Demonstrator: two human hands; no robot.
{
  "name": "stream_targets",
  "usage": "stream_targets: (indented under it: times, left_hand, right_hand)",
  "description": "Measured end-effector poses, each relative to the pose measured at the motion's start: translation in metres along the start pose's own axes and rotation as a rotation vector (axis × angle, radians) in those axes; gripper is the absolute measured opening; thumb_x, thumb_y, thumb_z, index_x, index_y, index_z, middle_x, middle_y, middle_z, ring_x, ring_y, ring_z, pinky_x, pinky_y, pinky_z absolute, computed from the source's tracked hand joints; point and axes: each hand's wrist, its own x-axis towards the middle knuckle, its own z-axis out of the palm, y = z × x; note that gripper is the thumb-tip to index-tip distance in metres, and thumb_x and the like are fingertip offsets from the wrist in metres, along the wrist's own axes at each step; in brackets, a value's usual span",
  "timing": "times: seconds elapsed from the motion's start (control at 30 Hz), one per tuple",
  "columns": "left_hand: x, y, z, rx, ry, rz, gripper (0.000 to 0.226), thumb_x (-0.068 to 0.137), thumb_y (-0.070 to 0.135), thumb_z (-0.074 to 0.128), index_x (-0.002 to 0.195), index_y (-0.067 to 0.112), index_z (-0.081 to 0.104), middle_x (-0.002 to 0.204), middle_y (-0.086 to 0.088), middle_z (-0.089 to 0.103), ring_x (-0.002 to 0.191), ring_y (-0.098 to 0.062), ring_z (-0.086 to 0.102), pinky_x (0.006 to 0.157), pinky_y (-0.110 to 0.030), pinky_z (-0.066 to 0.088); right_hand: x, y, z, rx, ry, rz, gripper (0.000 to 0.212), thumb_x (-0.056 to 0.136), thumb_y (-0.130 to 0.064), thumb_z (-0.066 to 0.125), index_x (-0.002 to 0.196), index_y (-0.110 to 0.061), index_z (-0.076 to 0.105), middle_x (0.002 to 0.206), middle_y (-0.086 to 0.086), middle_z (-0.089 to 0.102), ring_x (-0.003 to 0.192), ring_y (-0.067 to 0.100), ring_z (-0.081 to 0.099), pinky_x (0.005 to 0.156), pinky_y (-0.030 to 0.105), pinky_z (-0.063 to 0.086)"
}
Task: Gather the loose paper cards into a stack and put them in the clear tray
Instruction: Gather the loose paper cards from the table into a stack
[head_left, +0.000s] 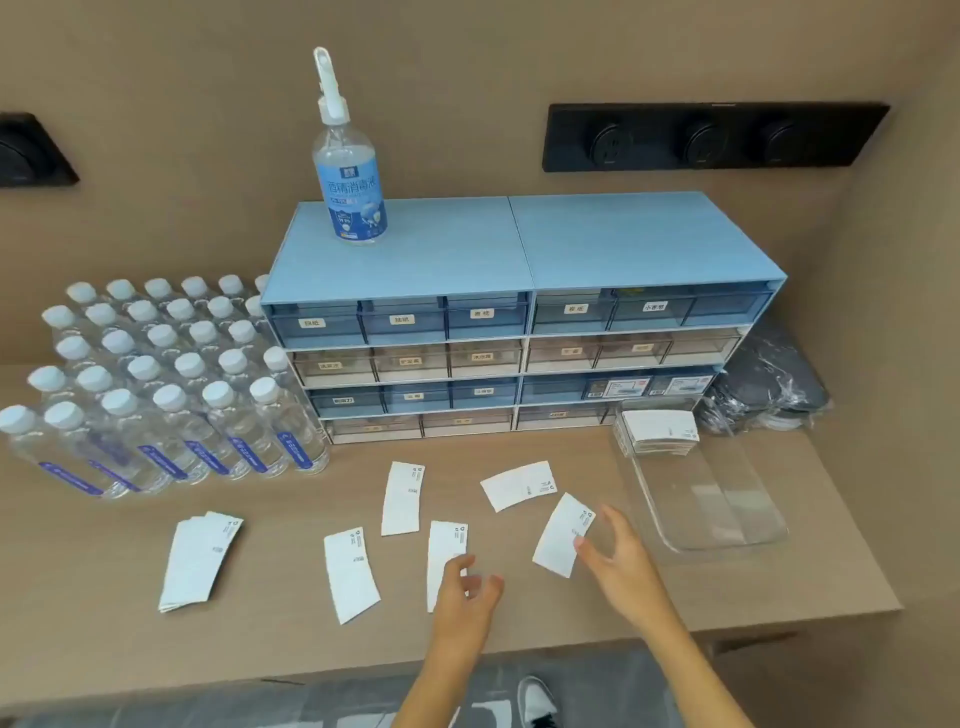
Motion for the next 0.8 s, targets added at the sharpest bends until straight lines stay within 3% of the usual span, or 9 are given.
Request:
stream_targets:
  times: [0.1, 0.23, 0.33, 0.4, 0.47, 0.53, 0.67, 0.8]
  left_hand:
    - [0.009, 0.005, 0.024, 0.05, 0.035, -0.073, 0.04, 0.095, 0.031, 0.06, 0.131, 0.019, 0.048, 0.112, -0.003, 0.06, 0.093, -0.012, 0.057, 0.073, -0.023, 0.044]
    - [0.012, 0.015, 0.054, -0.055, 0.074, -0.216, 0.035, 0.095, 0.028, 0.06, 0.125, 0.01, 0.054, 0.118, -0.012, 0.062, 0.102, -0.025, 0.066, 0.088, -0.036, 0.055]
    - [0.013, 0.02, 0.072, -0.156, 0.112, -0.276, 0.027, 0.095, 0.024, 0.059, 0.115, 0.006, 0.058, 0.109, -0.018, 0.068, 0.082, -0.024, 0.067, 0.084, -0.039, 0.058]
    - [0.014, 0.021, 0.081, -0.172, 0.148, -0.286, 0.019, 0.093, 0.021, 0.058, 0.1, 0.004, 0.063, 0.091, -0.015, 0.069, 0.071, -0.024, 0.063, 0.085, -0.045, 0.058]
    - [0.014, 0.023, 0.09, -0.171, 0.195, -0.298, 0.02, 0.09, 0.019, 0.057, 0.074, 0.007, 0.061, 0.075, -0.014, 0.063, 0.065, -0.026, 0.057, 0.074, -0.044, 0.057]
    - [0.016, 0.022, 0.097, -0.165, 0.255, -0.304, 0.029, 0.086, 0.017, 0.055, 0.058, 0.009, 0.055, 0.063, -0.013, 0.056, 0.062, -0.024, 0.05, 0.064, -0.036, 0.046]
    - [0.023, 0.02, 0.107, -0.105, 0.321, -0.32, 0.03, 0.084, 0.016, 0.055, 0.056, 0.007, 0.058, 0.06, -0.011, 0.055, 0.059, -0.021, 0.047, 0.062, -0.03, 0.04]
    - [0.033, 0.015, 0.109, -0.06, 0.374, -0.336, 0.026, 0.084, 0.016, 0.059, 0.065, 0.0, 0.066, 0.066, -0.013, 0.068, 0.061, -0.028, 0.06, 0.064, -0.031, 0.05]
  right_hand:
    - [0.028, 0.007, -0.008, -0.051, -0.075, -0.007, 0.064, 0.091, -0.024, 0.065, 0.148, -0.011, 0.038, 0.152, 0.007, 0.043, 0.14, 0.023, 0.04, 0.112, 0.033, 0.032]
    - [0.06, 0.014, -0.009, -0.107, -0.147, 0.011, 0.056, 0.091, -0.015, 0.062, 0.144, -0.006, 0.043, 0.146, 0.013, 0.049, 0.133, 0.027, 0.048, 0.108, 0.032, 0.036]
    - [0.079, 0.017, -0.011, -0.141, -0.192, 0.02, 0.053, 0.09, -0.012, 0.061, 0.141, -0.006, 0.046, 0.143, 0.015, 0.052, 0.131, 0.03, 0.05, 0.108, 0.038, 0.04]
    - [0.09, 0.019, -0.01, -0.189, -0.227, 0.016, 0.054, 0.089, -0.013, 0.061, 0.141, -0.007, 0.046, 0.142, 0.016, 0.052, 0.131, 0.032, 0.049, 0.108, 0.041, 0.041]
    - [0.099, 0.021, -0.01, -0.245, -0.254, 0.004, 0.054, 0.089, -0.015, 0.061, 0.141, -0.007, 0.046, 0.142, 0.016, 0.052, 0.13, 0.034, 0.049, 0.107, 0.043, 0.041]
    - [0.105, 0.022, -0.009, -0.29, -0.263, 0.003, 0.053, 0.089, -0.016, 0.06, 0.14, -0.007, 0.047, 0.139, 0.017, 0.054, 0.127, 0.036, 0.051, 0.105, 0.043, 0.042]
    - [0.109, 0.022, -0.005, -0.358, -0.282, -0.014, 0.045, 0.089, -0.014, 0.057, 0.133, -0.006, 0.052, 0.128, 0.016, 0.06, 0.119, 0.037, 0.054, 0.098, 0.042, 0.046]
    - [0.108, 0.023, 0.0, -0.413, -0.271, -0.037, 0.034, 0.089, -0.014, 0.055, 0.121, -0.006, 0.058, 0.119, 0.013, 0.063, 0.113, 0.036, 0.055, 0.093, 0.04, 0.048]
